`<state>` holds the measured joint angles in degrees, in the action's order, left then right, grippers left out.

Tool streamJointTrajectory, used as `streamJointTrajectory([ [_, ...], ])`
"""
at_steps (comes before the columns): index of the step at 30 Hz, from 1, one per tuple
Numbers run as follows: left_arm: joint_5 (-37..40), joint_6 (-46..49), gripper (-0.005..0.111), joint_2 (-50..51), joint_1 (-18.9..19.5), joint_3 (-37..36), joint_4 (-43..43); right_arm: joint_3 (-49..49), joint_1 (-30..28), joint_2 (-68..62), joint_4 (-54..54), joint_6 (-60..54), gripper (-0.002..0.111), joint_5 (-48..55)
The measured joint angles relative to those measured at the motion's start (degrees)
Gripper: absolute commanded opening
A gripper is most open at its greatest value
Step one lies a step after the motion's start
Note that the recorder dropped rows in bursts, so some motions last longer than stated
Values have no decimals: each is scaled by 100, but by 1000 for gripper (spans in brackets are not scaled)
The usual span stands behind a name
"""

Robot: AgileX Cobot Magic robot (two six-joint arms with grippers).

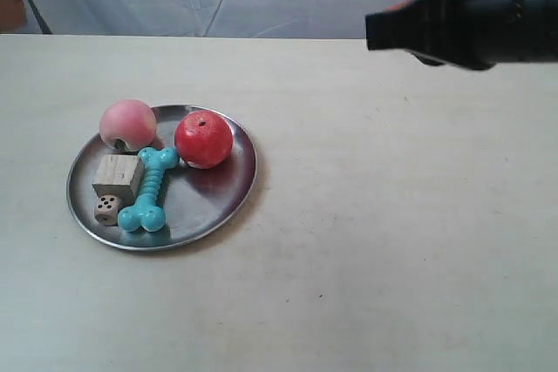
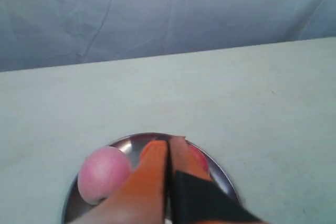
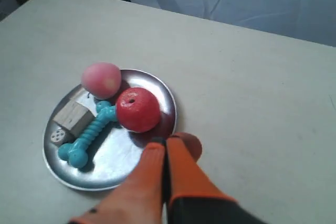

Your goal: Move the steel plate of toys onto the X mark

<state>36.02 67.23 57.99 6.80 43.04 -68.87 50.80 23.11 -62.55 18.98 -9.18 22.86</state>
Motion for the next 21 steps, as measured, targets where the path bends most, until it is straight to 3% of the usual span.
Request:
streamJointTrajectory([
  [8,-400,334,0,-650,-106,-674,-297,-741,138,1082,571,0,-1,814],
  [14,-373,348,0,-700,-1027,-701,-192,-755,138,1384,585,0,-1,1098],
  [18,-227,348,0,-714,-1319,-714,-192,-1026,6,2416,700,0,-1,1036],
  [21,-214,348,0,-714,-1435,-714,-243,-1524,-584,3653,830,0,-1,996],
])
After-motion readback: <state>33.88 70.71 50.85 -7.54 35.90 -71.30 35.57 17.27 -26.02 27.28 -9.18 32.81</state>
